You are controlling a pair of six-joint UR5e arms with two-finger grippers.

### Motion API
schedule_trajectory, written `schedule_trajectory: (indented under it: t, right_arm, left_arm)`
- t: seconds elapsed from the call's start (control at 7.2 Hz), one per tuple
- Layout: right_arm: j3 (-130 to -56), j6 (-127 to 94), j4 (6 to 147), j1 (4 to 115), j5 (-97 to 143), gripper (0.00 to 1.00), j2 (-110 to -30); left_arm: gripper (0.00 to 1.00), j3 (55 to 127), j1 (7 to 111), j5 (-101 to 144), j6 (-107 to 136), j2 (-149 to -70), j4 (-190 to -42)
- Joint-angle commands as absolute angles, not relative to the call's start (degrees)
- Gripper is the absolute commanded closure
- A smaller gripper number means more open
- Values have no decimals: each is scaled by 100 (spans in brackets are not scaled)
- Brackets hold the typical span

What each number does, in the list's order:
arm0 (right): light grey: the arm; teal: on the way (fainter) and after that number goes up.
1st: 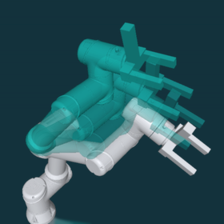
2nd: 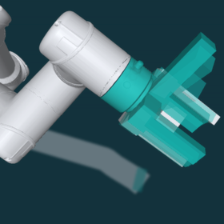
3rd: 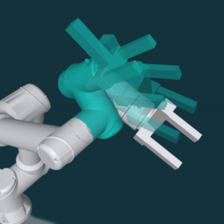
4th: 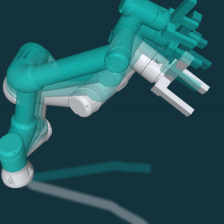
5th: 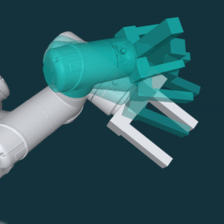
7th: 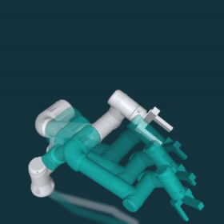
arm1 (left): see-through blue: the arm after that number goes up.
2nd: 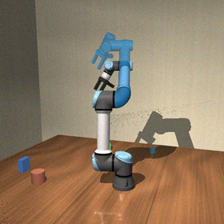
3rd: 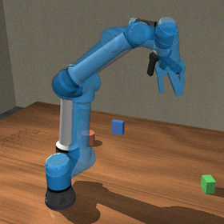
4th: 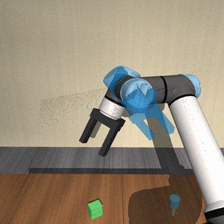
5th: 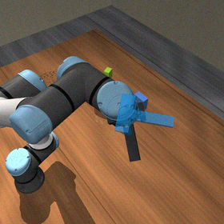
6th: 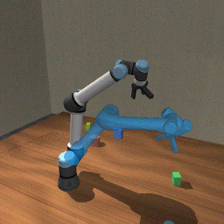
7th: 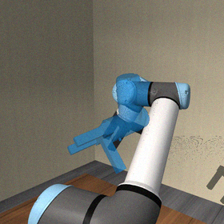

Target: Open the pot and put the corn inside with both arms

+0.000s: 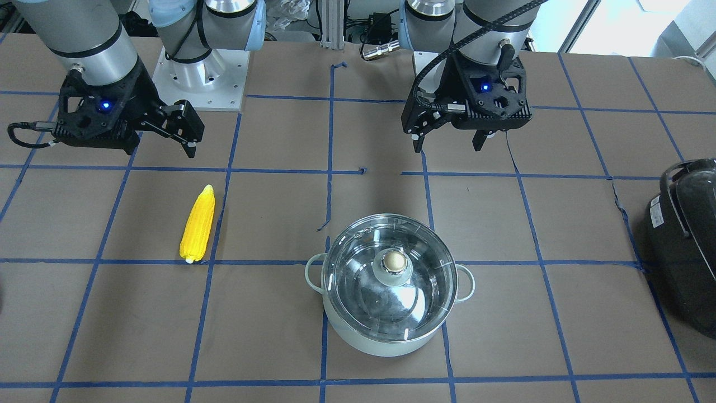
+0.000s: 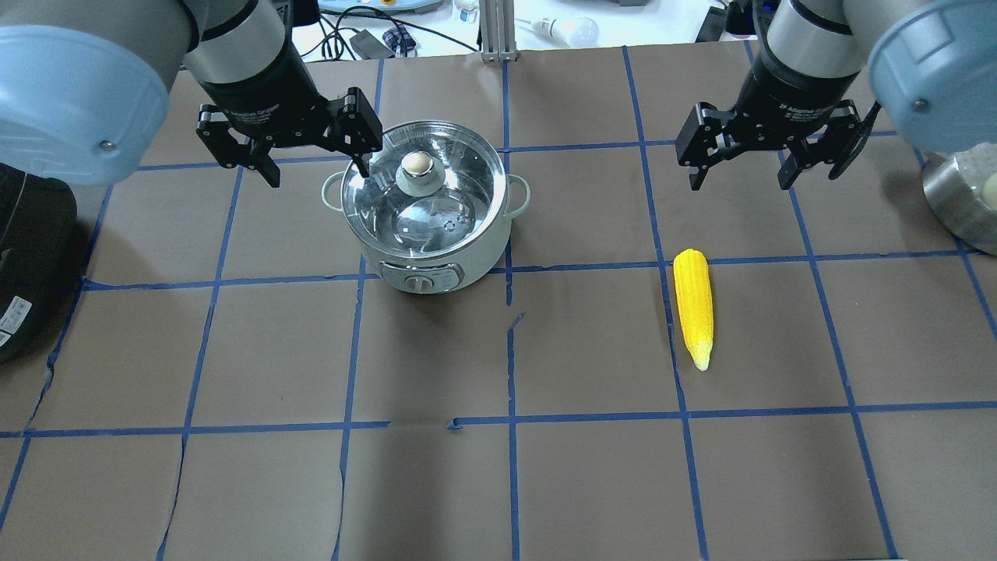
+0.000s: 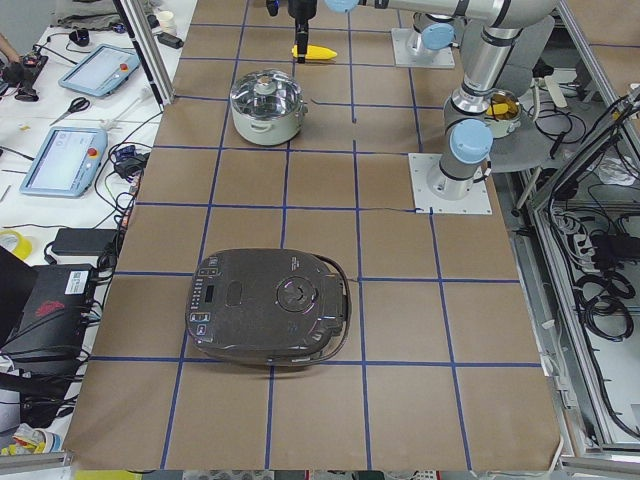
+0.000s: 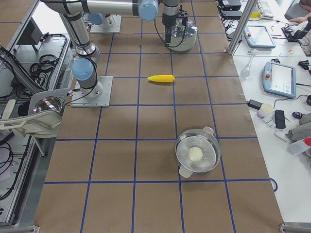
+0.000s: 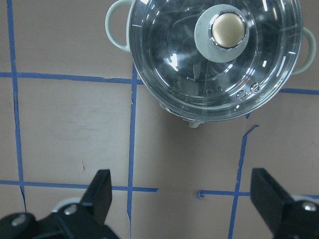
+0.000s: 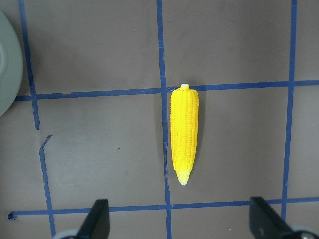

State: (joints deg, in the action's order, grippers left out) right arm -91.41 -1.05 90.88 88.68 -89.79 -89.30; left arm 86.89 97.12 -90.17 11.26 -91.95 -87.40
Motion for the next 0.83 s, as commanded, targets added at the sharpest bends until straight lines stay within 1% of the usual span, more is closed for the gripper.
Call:
schedule_trajectory:
  t: [0.0, 0.69]
  right_arm:
    - [-9141, -105, 9097, 8868, -8974, 0, -8904]
    - [-9123, -88, 9150, 8868, -9052, 0, -8938]
  left_arm:
    - [0, 8701, 9703, -9018, 1125, -9193, -8728]
    - [0, 8692, 9703, -9018, 1143, -9167, -8736]
